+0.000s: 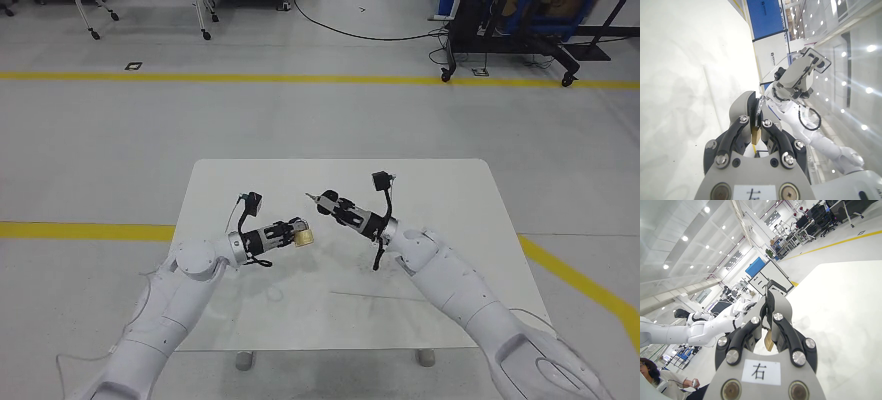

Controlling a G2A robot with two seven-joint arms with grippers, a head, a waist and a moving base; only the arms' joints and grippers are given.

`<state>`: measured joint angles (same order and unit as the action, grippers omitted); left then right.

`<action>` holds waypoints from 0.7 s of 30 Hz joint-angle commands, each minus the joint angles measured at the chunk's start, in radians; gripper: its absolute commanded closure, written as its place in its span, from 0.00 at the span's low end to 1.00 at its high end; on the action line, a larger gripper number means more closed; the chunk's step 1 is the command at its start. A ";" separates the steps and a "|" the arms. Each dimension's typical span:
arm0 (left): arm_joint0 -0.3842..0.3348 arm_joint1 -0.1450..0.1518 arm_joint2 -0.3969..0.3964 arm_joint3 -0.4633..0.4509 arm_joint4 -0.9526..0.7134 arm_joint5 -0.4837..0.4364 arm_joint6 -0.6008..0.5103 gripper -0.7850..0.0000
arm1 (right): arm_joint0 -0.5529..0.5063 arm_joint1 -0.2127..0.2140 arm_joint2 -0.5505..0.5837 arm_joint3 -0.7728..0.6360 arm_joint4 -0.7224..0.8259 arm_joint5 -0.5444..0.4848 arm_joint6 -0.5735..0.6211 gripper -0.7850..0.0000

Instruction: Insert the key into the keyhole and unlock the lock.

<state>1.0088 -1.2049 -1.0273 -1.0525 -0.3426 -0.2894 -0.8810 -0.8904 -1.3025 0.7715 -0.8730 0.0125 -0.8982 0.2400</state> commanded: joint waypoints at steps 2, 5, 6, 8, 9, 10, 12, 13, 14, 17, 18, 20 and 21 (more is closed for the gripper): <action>-0.011 -0.005 0.004 0.022 -0.035 0.050 -0.008 1.00 | -0.053 0.014 0.023 -0.051 0.052 0.034 0.049 1.00; -0.015 -0.009 -0.006 0.044 -0.091 0.061 -0.024 1.00 | -0.121 0.036 0.068 -0.129 0.120 0.061 0.097 1.00; -0.016 -0.008 -0.015 0.051 -0.109 0.058 -0.031 1.00 | -0.149 0.046 0.088 -0.163 0.150 0.066 0.121 1.00; -0.016 -0.007 -0.021 0.056 -0.118 0.052 -0.034 1.00 | -0.158 0.050 0.095 -0.175 0.158 0.069 0.130 1.00; -0.016 -0.007 -0.021 0.056 -0.118 0.052 -0.034 1.00 | -0.158 0.050 0.095 -0.175 0.158 0.069 0.130 1.00; -0.016 -0.007 -0.021 0.056 -0.118 0.052 -0.034 1.00 | -0.158 0.050 0.095 -0.175 0.158 0.069 0.130 1.00; -0.016 -0.007 -0.021 0.056 -0.118 0.052 -0.034 1.00 | -0.158 0.050 0.095 -0.175 0.158 0.069 0.130 1.00; -0.016 -0.007 -0.021 0.056 -0.118 0.052 -0.034 1.00 | -0.158 0.050 0.095 -0.175 0.158 0.069 0.130 1.00; -0.016 -0.007 -0.021 0.056 -0.118 0.052 -0.034 1.00 | -0.158 0.050 0.095 -0.175 0.158 0.069 0.130 1.00; -0.005 -0.010 -0.007 0.044 -0.092 0.104 0.005 1.00 | -0.158 0.050 0.095 -0.175 0.158 0.069 0.130 1.00; 0.001 -0.012 -0.004 0.037 -0.109 0.130 0.013 1.00 | -0.165 0.048 0.091 -0.188 0.177 0.067 0.131 1.00; 0.005 -0.017 -0.001 0.030 -0.156 0.197 0.008 1.00 | -0.200 0.047 0.084 -0.253 0.312 0.064 0.188 1.00; 0.005 -0.018 0.000 0.031 -0.165 0.223 0.013 1.00 | -0.210 0.052 0.096 -0.264 0.334 0.085 0.210 1.00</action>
<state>1.0144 -1.2220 -1.0277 -1.0219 -0.4896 -0.1039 -0.8695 -1.0868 -1.2561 0.8518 -1.1065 0.2376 -0.8338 0.4167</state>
